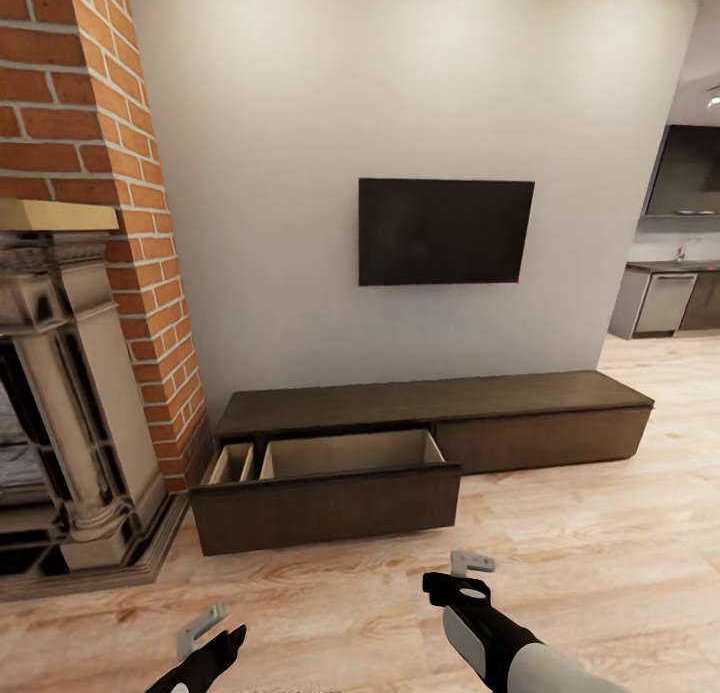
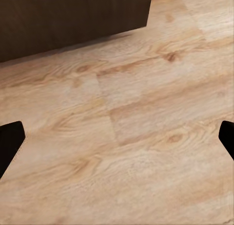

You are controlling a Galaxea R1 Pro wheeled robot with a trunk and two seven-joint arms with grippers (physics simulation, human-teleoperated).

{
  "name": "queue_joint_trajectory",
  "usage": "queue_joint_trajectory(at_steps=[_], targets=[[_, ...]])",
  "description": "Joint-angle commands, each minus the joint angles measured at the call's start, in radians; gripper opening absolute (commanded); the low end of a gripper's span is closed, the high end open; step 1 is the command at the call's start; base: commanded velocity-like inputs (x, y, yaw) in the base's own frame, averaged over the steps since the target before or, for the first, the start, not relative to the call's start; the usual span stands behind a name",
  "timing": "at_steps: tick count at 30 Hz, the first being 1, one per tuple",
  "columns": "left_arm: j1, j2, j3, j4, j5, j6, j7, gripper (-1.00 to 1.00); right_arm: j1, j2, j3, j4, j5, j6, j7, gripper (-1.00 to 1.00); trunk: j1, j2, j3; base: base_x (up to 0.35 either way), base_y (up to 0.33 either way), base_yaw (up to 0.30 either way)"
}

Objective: Place each of the two pumpkins and all three candles from the living room inside a cabinet in the living room (use any cabinet), then make sure every cabinet is closed, and position the cauldron so it is next to a table in the living room.

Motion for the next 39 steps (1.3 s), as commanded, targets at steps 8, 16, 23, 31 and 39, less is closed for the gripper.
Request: queue_joint_trajectory(at_steps=[8,16,23,31,39], targets=[[-0.001,0.002,-0.006,-0.001,0.008,0.002,0.003,1.0,-0.001,0.003,0.009,-0.002,-0.007,0.003,-0.007,1.0,0.031,-0.057,-0.026,0.0,0.0,0.274],[-0.001,0.0,-0.009,-0.001,0.006,0.001,0.003,1.0,-0.001,0.0,0.008,-0.003,-0.008,0.001,0.034,1.0,0.061,-0.113,-0.051,0.0,0.0,0.088],[-0.001,0.0,-0.009,-0.001,0.005,0.001,0.003,1.0,-0.001,0.0,0.008,-0.003,-0.008,0.001,0.036,1.0,0.088,-0.162,-0.073,0.0,0.0,0.0],[-0.001,0.0,-0.011,-0.001,0.005,0.001,0.003,1.0,-0.001,0.0,0.007,-0.003,-0.008,0.0,0.035,1.0,0.119,-0.218,-0.098,0.0,0.0,0.0],[-0.001,0.003,-0.009,-0.001,0.003,0.003,-0.005,1.0,-0.001,0.0,0.007,-0.002,-0.016,-0.031,0.035,1.0,0.146,-0.267,-0.12,0.0,0.0,0.0]])
